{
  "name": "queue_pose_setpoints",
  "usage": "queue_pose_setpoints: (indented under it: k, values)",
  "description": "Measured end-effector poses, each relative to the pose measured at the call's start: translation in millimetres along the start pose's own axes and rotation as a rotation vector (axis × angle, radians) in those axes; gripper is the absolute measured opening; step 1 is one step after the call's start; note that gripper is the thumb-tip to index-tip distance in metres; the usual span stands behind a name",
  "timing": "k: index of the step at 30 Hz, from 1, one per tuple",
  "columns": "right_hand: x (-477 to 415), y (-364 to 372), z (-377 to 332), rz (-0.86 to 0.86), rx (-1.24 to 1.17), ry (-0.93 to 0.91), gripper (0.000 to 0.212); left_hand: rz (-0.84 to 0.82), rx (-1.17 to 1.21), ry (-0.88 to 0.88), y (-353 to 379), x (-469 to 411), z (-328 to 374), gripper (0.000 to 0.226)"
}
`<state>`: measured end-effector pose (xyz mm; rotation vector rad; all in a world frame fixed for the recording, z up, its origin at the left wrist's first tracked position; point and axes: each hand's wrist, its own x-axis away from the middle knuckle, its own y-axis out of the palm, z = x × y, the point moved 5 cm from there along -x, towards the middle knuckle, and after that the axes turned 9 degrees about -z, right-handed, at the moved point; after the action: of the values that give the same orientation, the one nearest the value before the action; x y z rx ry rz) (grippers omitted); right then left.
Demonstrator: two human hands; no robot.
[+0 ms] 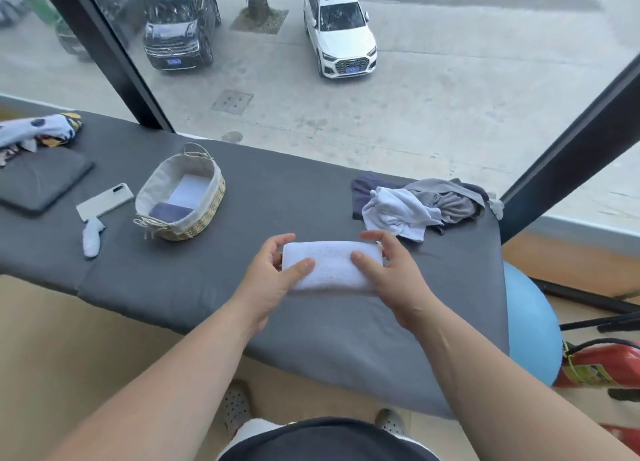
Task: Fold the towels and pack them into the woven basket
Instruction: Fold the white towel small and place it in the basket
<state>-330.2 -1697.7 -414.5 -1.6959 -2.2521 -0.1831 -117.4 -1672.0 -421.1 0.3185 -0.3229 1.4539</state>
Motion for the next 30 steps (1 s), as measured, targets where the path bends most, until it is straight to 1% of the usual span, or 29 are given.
queue_pose_setpoints:
  k: [2,4,10,12,15,18,20,23,27,28,30]
  values:
    - [-13,38,-9,0.017,-0.009,0.010,0.026,-0.070,0.026,-0.022,-41,3,-2,0.070]
    - [-26,79,-17,0.025,-0.022,0.028,0.026,-0.099,0.025,-0.038,-86,7,1,0.069]
    - [-61,188,-42,-0.011,-0.083,0.070,0.024,-0.051,-0.029,-0.023,-208,3,22,0.073]
    - [-72,213,-47,-0.047,-0.140,0.096,0.032,-0.024,-0.030,-0.035,-238,-4,25,0.073]
    - [-91,239,-50,-0.113,-0.302,0.163,0.049,0.006,-0.014,-0.069,-274,-18,25,0.076]
    - [-114,254,-55,-0.141,-0.334,0.187,0.056,0.030,0.005,-0.096,-300,-35,26,0.070]
    - [-135,262,-58,-0.156,-0.355,0.191,0.050,0.051,0.001,-0.111,-315,-47,27,0.065]
    - [-168,277,-63,-0.198,-0.391,0.199,0.036,0.086,0.007,-0.140,-338,-64,26,0.066]
    - [-205,298,-73,-0.209,-0.359,0.196,0.022,0.078,0.010,-0.180,-368,-83,30,0.051]
    - [-214,303,-75,-0.207,-0.337,0.194,0.019,0.070,0.013,-0.191,-376,-89,31,0.051]
    - [-233,314,-78,-0.197,-0.278,0.194,0.015,0.052,0.014,-0.210,-394,-102,33,0.059]
